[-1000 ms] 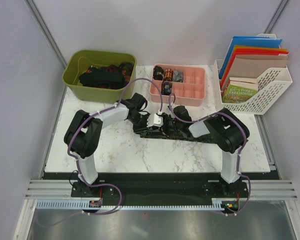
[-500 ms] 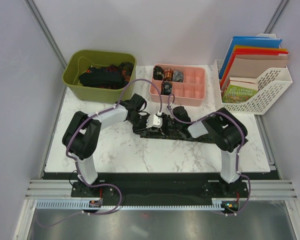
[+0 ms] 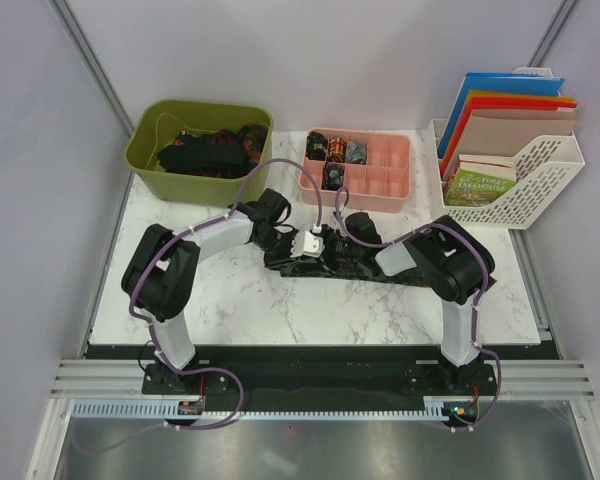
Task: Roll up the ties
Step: Roll the tie at the center of the board.
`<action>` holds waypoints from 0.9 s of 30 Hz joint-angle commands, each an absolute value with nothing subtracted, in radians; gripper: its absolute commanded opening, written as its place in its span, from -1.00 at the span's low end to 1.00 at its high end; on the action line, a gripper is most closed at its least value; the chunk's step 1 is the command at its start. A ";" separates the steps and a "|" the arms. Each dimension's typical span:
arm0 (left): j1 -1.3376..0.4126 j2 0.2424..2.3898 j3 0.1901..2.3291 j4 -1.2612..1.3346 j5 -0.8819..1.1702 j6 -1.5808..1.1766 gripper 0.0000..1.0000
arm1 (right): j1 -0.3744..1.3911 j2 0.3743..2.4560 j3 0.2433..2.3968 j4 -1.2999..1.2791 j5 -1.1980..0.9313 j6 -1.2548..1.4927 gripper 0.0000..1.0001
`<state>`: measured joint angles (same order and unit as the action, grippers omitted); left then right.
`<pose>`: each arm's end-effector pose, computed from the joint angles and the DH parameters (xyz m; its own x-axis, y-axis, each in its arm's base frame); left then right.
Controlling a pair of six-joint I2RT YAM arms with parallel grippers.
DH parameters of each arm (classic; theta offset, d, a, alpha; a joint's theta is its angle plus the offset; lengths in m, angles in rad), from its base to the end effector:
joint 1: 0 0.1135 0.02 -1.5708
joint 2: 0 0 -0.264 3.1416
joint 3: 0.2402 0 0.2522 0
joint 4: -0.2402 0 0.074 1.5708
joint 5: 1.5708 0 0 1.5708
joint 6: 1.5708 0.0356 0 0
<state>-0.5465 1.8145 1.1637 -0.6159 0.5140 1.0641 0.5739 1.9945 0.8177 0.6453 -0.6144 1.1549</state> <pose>0.2868 -0.1950 0.1688 0.1101 0.8242 -0.5555 0.9934 -0.1097 0.0342 0.2969 0.2164 0.0987 -0.9595 0.2698 -0.0810 0.0415 0.4199 0.9066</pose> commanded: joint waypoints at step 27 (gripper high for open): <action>-0.532 1.876 1.181 -0.678 0.472 1.128 -0.05 | 0.575 1.931 0.838 0.462 -0.589 1.040 -0.91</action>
